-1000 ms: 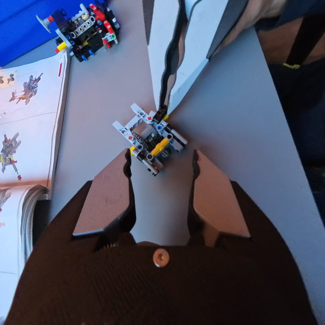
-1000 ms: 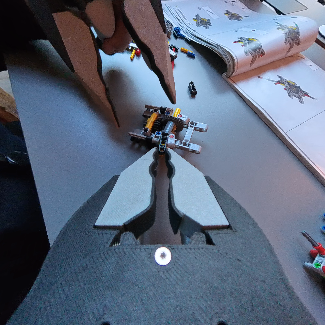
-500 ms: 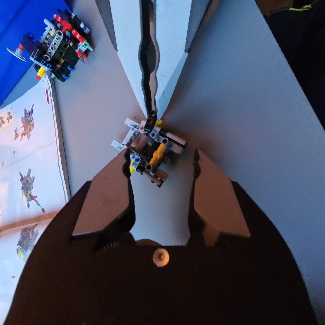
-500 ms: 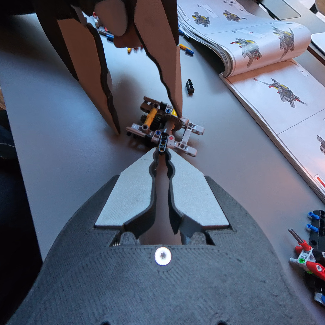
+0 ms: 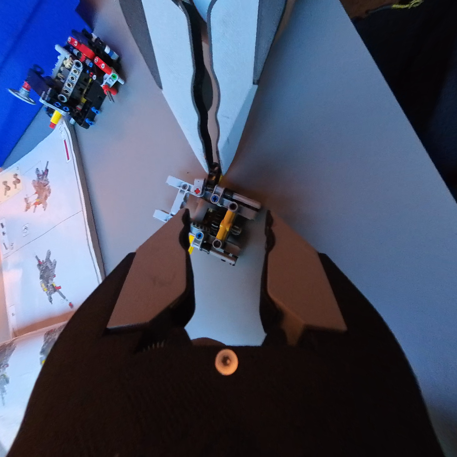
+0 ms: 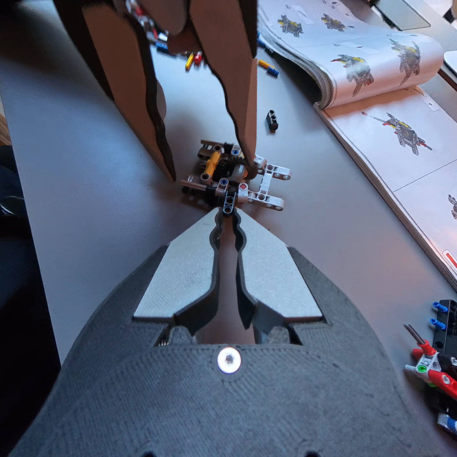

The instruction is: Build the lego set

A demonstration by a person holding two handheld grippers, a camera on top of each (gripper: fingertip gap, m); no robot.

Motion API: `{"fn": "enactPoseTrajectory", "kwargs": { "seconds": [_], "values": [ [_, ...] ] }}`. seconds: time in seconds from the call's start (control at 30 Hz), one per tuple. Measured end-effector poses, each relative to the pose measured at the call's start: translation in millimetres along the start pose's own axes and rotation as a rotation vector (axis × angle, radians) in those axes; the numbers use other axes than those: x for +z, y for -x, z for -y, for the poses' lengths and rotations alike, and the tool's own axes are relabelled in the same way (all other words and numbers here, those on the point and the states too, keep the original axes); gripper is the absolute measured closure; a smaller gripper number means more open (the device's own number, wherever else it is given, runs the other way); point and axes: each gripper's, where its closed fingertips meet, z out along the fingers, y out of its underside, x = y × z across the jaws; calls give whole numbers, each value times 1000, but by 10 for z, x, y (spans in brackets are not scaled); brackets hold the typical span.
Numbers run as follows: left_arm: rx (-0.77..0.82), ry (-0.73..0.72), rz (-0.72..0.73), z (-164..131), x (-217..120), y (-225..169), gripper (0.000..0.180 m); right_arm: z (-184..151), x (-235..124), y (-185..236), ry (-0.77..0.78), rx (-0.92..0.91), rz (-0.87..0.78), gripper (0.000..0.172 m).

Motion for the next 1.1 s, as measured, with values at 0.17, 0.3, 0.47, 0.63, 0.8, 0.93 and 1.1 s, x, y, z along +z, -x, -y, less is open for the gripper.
{"fn": "enactPoseTrajectory", "kwargs": {
  "seconds": [0.17,0.3,0.47,0.63,0.8,0.93,1.1],
  "values": [
    [6,41,-31,-11,50,2,123,-13,-14,7,-1,34,29,167],
    [9,43,-34,3,100,-14,125,8,-41,-20,-24,81,49,167],
    [-36,13,-29,34,117,-34,124,-20,-38,-30,-12,99,67,167],
    [-77,-10,-32,51,111,-51,122,-31,-39,-24,-7,98,91,167],
    [-82,19,-43,41,72,-56,127,-36,-33,-1,-1,90,104,167],
    [-76,35,-59,59,57,-58,129,-34,-35,0,-3,97,113,167],
    [-80,44,-61,46,89,-30,130,-26,-22,-9,-3,76,99,167]
  ]
}}
